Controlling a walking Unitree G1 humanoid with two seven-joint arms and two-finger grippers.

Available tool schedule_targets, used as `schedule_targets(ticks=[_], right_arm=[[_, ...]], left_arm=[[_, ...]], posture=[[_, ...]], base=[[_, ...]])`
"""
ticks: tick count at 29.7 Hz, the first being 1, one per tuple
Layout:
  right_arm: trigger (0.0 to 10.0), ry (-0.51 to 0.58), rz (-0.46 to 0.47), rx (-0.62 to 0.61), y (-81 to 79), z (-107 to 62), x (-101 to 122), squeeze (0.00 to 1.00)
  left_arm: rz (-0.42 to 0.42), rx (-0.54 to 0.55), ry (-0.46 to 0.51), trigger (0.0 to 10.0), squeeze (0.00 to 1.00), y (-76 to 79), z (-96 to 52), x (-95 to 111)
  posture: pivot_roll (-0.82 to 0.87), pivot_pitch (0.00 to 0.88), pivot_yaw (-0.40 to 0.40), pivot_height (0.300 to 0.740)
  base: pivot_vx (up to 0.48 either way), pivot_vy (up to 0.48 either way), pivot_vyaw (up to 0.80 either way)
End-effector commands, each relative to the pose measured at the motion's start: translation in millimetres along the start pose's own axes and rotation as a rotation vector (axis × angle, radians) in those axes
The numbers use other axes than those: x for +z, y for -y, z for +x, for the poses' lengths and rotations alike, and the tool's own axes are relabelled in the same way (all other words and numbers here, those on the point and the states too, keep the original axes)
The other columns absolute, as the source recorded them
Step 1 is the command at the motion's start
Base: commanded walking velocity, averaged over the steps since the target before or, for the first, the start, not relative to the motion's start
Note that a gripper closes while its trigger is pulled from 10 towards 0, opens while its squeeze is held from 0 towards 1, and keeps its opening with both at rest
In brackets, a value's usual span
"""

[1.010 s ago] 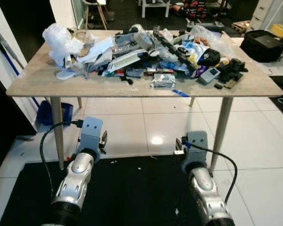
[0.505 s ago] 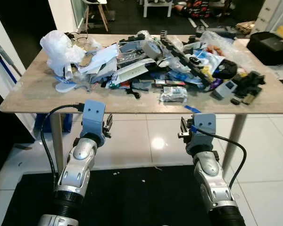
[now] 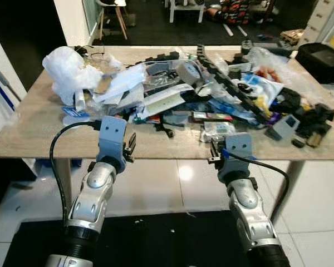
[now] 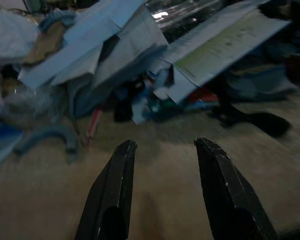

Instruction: Picking trash to rubbish bin

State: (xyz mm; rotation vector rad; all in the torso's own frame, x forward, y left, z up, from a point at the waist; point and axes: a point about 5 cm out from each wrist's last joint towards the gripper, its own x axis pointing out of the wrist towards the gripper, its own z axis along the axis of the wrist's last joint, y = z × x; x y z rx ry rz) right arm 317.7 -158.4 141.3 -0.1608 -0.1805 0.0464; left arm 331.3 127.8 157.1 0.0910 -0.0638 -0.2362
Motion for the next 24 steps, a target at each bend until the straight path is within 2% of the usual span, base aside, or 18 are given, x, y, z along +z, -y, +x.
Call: schedule_targets(ticks=[1, 3, 13, 20, 21, 22, 24], right_arm=[[10.0, -0.015, -0.006, 0.002, 1.8, -2.3, -2.1, 0.00], [10.0, -0.019, -0.013, 0.013, 0.8, -2.5, -2.2, 0.00], [10.0, -0.020, -0.020, 0.043, -3.9, -3.8, -2.7, 0.00], [10.0, -0.087, -0.059, 0.032, -0.3, -7.0, -13.7, 0.00], [10.0, -0.098, -0.046, 0.016, 2.4, -7.9, -15.9, 0.53], [10.0, -0.097, -0.041, 0.011, 3.1, -8.2, -16.2, 1.00], [10.0, -0.094, -0.006, 0.006, 6.2, -9.1, -17.3, 1.00]], left_arm=[[-0.005, -0.009, -0.009, 10.0, 0.00, 1.0, -1.9, -1.4], [-0.023, -0.025, 0.018, 10.0, 0.00, 2.2, -3.2, 0.8], [-0.019, -0.036, 0.012, 10.0, 0.00, 2.7, -5.1, -1.2], [-0.040, -0.096, 0.025, 10.0, 0.00, 9.8, -6.8, 0.1], [-0.031, -0.120, 0.029, 10.0, 0.00, 12.3, -7.8, 0.1], [-0.026, -0.128, 0.030, 10.0, 0.00, 12.9, -8.2, 0.0], [-0.019, -0.174, 0.031, 10.0, 0.00, 16.7, -10.1, -0.6]], posture=[[-0.05, 0.140, 0.025, 0.740], [-0.05, 0.141, 0.024, 0.740], [-0.05, 0.143, 0.024, 0.740], [-0.05, 0.140, 0.028, 0.740], [-0.04, 0.140, 0.028, 0.740], [-0.04, 0.137, 0.028, 0.740], [-0.05, 0.135, 0.031, 0.740]], base=[[0.439, 0.000, 0.00], [0.371, 0.000, 0.00], [0.000, 0.000, 0.00], [0.000, 0.000, 0.00], [0.000, 0.000, 0.00], [0.000, 0.000, 0.00], [0.000, 0.000, 0.00]])
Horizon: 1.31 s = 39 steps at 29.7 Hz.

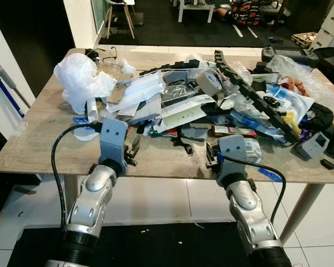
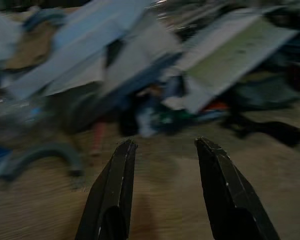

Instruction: Picking trash to rubbish bin

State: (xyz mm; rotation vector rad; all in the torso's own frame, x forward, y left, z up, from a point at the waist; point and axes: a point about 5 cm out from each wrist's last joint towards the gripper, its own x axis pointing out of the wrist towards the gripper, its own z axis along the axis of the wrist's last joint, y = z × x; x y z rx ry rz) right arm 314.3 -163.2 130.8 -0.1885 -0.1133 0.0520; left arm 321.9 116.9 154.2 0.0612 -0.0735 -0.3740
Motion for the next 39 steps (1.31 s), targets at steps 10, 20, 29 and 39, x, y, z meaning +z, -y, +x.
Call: schedule_targets(ticks=[10, 20, 29, 39], right_arm=[[10.0, -0.045, 0.107, 0.136, -9.2, 4.8, -13.6, 1.00], [10.0, -0.014, 0.113, 0.293, -26.3, 23.5, -8.3, 0.00], [10.0, -0.085, 0.081, 0.327, -32.4, 41.6, -13.3, 0.00], [10.0, -0.127, 0.078, 0.359, -37.0, 47.3, -16.7, 0.00]], left_arm=[[0.067, -0.090, 0.016, 10.0, 0.00, 9.6, 0.1, 0.8], [0.094, -0.177, 0.015, 10.0, 0.00, 20.3, -1.5, -1.2], [0.098, -0.213, 0.016, 10.0, 0.00, 25.0, -5.1, -1.4], [0.088, -0.300, 0.030, 10.0, 0.00, 33.8, -10.1, -0.1]], posture=[[-0.04, 0.123, 0.044, 0.740], [-0.04, 0.116, 0.042, 0.740], [-0.03, 0.116, 0.032, 0.740], [-0.02, 0.124, 0.033, 0.740]], base=[[0.000, 0.000, 0.00], [0.000, 0.000, 0.00], [0.000, 0.000, 0.00], [0.000, 0.000, 0.00]])
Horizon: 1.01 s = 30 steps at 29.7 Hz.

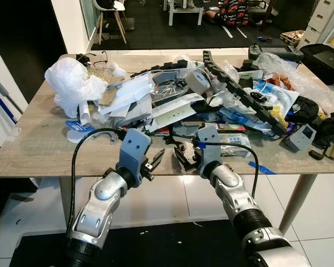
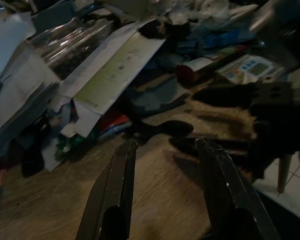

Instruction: Picking trash to rubbish bin

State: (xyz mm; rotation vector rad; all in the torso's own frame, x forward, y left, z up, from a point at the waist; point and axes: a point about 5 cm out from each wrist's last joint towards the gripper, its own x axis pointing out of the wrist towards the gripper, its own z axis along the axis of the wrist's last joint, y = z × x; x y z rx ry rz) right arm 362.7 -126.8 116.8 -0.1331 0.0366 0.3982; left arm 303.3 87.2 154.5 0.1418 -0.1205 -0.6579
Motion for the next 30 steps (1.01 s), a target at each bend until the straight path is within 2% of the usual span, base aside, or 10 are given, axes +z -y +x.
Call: schedule_targets(ticks=[1, 9, 10, 11, 12, 13, 14, 15, 16, 30], right_arm=[[10.0, -0.015, 0.003, 0.005, -0.6, -0.5, -4.6, 0.00], [10.0, -0.036, 0.003, 0.024, 0.2, 2.4, -6.8, 0.00], [6.7, -0.037, 0.006, 0.022, 0.7, 2.4, -7.1, 0.00], [6.7, -0.037, 0.006, 0.022, 0.7, 2.4, -7.1, 0.00], [6.2, -0.037, 0.009, 0.021, 1.2, 2.5, -7.2, 0.00], [3.5, -0.038, 0.011, 0.020, 2.1, 2.6, -7.5, 0.00], [3.5, -0.038, 0.011, 0.020, 2.1, 2.6, -7.5, 0.00], [2.7, -0.039, 0.012, 0.020, 2.4, 2.6, -7.5, 0.00], [0.0, -0.038, 0.013, 0.021, 2.8, 2.8, -7.6, 0.00], [0.0, -0.020, 0.019, 0.022, 3.2, 3.8, -5.5, 0.00]], left_arm=[[0.007, -0.019, -0.011, 10.0, 0.00, 1.3, -3.7, -3.0], [0.013, -0.037, -0.015, 10.0, 0.00, 2.8, -4.0, -2.7], [0.013, -0.040, -0.015, 10.0, 0.00, 3.0, -4.3, -2.9], [0.013, -0.040, -0.015, 10.0, 0.00, 3.0, -4.3, -2.9], [0.014, -0.042, -0.017, 10.0, 0.00, 3.2, -4.6, -3.0], [0.014, -0.047, -0.019, 10.0, 0.00, 3.6, -4.9, -3.3], [0.014, -0.047, -0.019, 10.0, 0.00, 3.6, -4.9, -3.3], [0.014, -0.049, -0.020, 10.0, 0.00, 3.6, -5.0, -3.4], [0.016, -0.052, -0.021, 10.0, 0.00, 3.8, -5.1, -3.6], [0.024, -0.062, -0.029, 10.0, 0.00, 4.2, -4.3, -5.1]], posture=[[-0.02, 0.124, 0.033, 0.740], [-0.02, 0.127, 0.034, 0.740], [-0.02, 0.128, 0.035, 0.740], [-0.02, 0.128, 0.035, 0.740], [-0.02, 0.128, 0.036, 0.740], [-0.02, 0.128, 0.037, 0.740], [-0.02, 0.128, 0.037, 0.740], [-0.02, 0.128, 0.037, 0.740], [-0.02, 0.128, 0.037, 0.740], [-0.03, 0.128, 0.036, 0.740]], base=[[0.000, 0.000, 0.00], [0.000, 0.000, 0.00], [0.000, 0.000, 0.00], [0.000, 0.000, 0.00], [0.000, 0.000, 0.00], [0.000, 0.000, 0.00], [0.000, 0.000, 0.00], [0.000, 0.000, 0.00], [0.000, 0.000, 0.00], [0.000, 0.000, 0.00]])
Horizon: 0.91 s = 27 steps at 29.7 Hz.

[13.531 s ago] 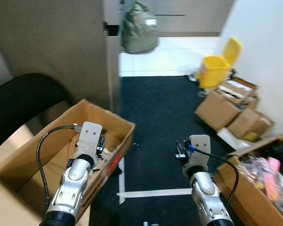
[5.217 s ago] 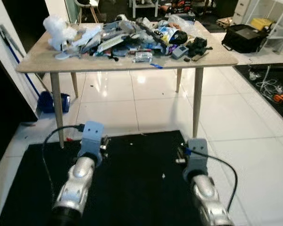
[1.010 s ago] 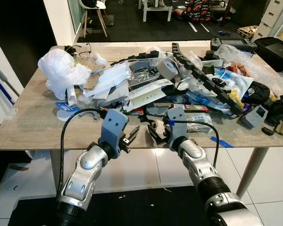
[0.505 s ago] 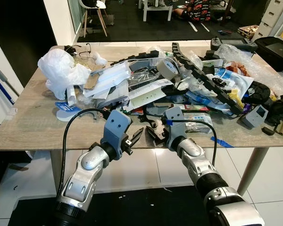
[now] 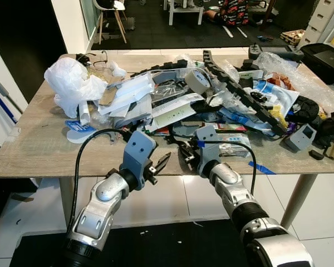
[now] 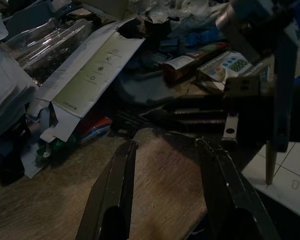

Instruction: Picking trash to rubbish bin

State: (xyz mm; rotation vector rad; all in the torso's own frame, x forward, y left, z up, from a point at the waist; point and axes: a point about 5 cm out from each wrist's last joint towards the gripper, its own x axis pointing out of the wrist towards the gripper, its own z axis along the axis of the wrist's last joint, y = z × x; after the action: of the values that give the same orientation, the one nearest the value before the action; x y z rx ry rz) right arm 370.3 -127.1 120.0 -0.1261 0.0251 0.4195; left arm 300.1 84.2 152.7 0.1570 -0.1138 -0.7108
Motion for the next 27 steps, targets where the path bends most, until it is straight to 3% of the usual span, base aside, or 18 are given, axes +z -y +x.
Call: schedule_targets(ticks=[1, 14, 21, 25, 27], right_arm=[[0.0, -0.031, 0.016, 0.002, -0.8, -3.0, -8.4, 0.00], [0.0, 0.107, 0.032, 0.054, -18.9, -5.8, 6.7, 0.00], [0.0, 0.315, 0.048, 0.039, -30.8, -15.0, 45.8, 0.00], [0.0, 0.322, 0.048, 0.039, -31.8, -17.1, 48.5, 0.00], [0.0, 0.266, 0.056, 0.039, -35.1, -22.4, 35.6, 0.00]], left_arm=[[0.014, -0.007, -0.022, 10.0, 0.00, -0.5, -3.2, -4.3], [0.006, 0.023, -0.013, 10.0, 0.00, -7.2, -3.3, -3.5], [-0.046, 0.118, 0.032, 10.0, 0.00, -22.0, -5.8, 2.7], [-0.054, 0.133, 0.034, 10.0, 0.00, -24.8, -6.1, 2.4], [-0.055, 0.149, 0.028, 10.0, 0.00, -24.9, -8.6, -0.5]], posture=[[-0.03, 0.126, 0.036, 0.740], [-0.03, 0.119, 0.033, 0.740], [-0.04, 0.121, 0.017, 0.740], [-0.04, 0.122, 0.009, 0.740], [-0.04, 0.117, -0.013, 0.740]], base=[[0.000, 0.000, 0.00], [0.000, 0.000, 0.00], [0.000, 0.000, 0.00], [0.000, 0.000, 0.00], [0.000, 0.000, 0.00]])
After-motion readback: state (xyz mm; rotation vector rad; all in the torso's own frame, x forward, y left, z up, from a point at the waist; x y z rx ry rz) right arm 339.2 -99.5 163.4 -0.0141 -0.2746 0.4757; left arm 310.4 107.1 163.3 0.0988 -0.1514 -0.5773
